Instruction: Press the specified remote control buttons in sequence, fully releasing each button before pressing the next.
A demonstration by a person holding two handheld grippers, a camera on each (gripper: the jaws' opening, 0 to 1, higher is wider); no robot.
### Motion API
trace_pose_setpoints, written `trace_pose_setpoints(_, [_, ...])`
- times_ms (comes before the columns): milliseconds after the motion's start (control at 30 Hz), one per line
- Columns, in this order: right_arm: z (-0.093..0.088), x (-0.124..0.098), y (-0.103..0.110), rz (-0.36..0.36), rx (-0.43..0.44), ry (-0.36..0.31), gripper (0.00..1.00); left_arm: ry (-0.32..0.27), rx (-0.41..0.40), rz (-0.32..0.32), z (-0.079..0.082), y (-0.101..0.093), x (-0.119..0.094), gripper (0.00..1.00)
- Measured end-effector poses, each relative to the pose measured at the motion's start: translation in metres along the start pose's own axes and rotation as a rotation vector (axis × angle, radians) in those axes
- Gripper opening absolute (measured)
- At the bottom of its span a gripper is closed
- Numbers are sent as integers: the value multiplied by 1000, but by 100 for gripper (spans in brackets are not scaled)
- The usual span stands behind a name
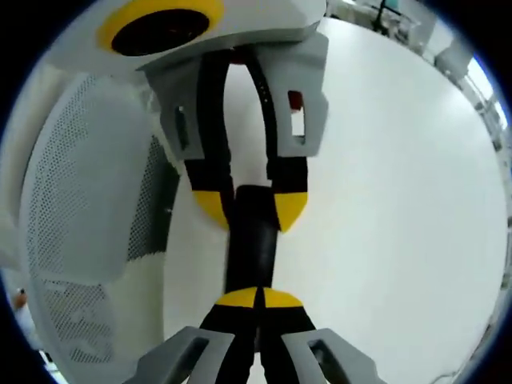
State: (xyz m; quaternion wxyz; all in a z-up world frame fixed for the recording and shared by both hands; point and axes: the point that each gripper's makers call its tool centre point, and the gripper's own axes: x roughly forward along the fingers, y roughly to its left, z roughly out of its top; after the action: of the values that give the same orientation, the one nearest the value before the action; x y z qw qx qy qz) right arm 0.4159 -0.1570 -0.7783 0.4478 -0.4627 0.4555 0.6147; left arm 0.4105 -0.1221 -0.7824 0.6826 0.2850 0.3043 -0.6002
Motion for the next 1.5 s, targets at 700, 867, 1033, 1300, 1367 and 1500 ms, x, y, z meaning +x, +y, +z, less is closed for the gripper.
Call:
trace_pose_setpoints(700, [0, -1, 3, -30, 5, -13, 0, -6, -6, 0, 0, -2, 0, 24])
trace_pose_setpoints(867, [-1, -1, 2, -39, -2, -10, 0, -7, -8, -1, 0, -2, 0, 24])
trace_pose_setpoints(1033, [-1, -2, 1, -46, -3, -16, 0, -5, -9, -1, 0, -2, 0, 24])
trace_pose_setpoints(1300, [5, -16, -2, -78, 0, -53, 0, -5, -10, 1, 0, -3, -1, 24])
trace_pose_setpoints(1367, [5, -19, -2, -82, 0, -58, 0, -5, -10, 1, 0, -2, -1, 24])
trace_pose_setpoints(1500, [6, -30, -1, -101, -4, -61, 0, -3, -11, -1, 0, -2, 0, 24])
